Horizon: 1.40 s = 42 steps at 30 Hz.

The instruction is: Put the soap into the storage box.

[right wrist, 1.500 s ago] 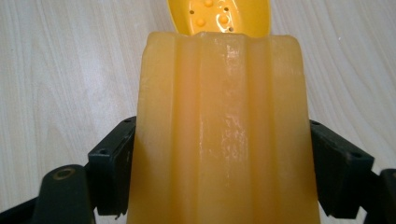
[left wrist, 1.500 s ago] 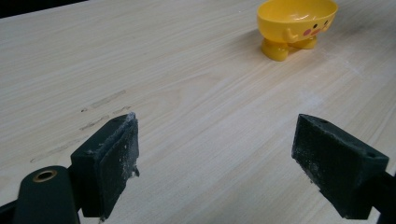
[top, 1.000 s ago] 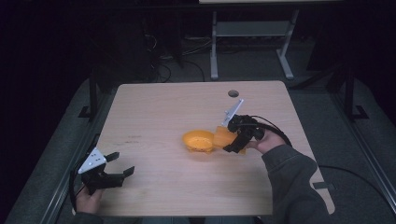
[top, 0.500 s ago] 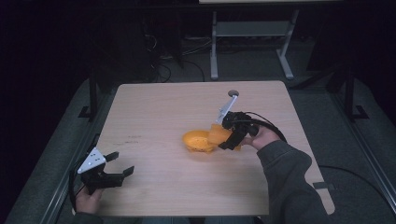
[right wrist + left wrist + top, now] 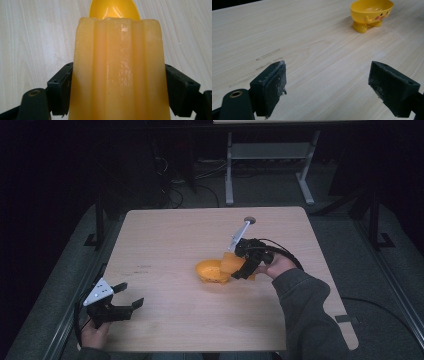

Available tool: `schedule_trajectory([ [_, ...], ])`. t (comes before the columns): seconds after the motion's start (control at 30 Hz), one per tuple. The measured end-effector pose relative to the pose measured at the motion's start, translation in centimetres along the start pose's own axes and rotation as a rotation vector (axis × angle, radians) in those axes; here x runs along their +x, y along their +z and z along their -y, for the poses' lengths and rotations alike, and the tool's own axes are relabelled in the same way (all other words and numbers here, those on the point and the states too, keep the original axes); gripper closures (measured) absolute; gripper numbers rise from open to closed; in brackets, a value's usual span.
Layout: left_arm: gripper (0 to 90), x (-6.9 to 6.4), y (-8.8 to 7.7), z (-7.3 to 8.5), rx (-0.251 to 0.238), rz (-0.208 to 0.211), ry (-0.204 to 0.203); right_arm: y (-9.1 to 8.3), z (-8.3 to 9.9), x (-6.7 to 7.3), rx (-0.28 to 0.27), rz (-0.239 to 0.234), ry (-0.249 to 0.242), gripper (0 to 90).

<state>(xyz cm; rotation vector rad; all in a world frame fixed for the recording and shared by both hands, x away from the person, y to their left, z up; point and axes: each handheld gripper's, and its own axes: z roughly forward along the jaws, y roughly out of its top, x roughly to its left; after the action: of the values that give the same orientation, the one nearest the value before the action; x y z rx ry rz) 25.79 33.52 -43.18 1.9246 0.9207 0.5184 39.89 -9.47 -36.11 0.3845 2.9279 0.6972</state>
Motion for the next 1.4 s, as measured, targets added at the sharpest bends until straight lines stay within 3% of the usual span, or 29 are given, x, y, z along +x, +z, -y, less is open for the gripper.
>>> schedule_trajectory([
  [0.87,14.3,0.1,-0.1,0.1,-0.003,-0.002,-0.008,0.7,-3.8,-0.6,-0.029,-0.037,-0.063,20.7],
  [1.17,14.3,0.1,-0.1,0.1,-0.003,-0.003,-0.011,0.9,-5.5,-0.3,-0.032,-0.036,-0.111,20.7],
  [1.4,14.3,0.2,-0.1,0.1,-0.001,-0.003,-0.006,2.1,-5.8,-0.6,-0.026,-0.054,-0.112,20.7],
])
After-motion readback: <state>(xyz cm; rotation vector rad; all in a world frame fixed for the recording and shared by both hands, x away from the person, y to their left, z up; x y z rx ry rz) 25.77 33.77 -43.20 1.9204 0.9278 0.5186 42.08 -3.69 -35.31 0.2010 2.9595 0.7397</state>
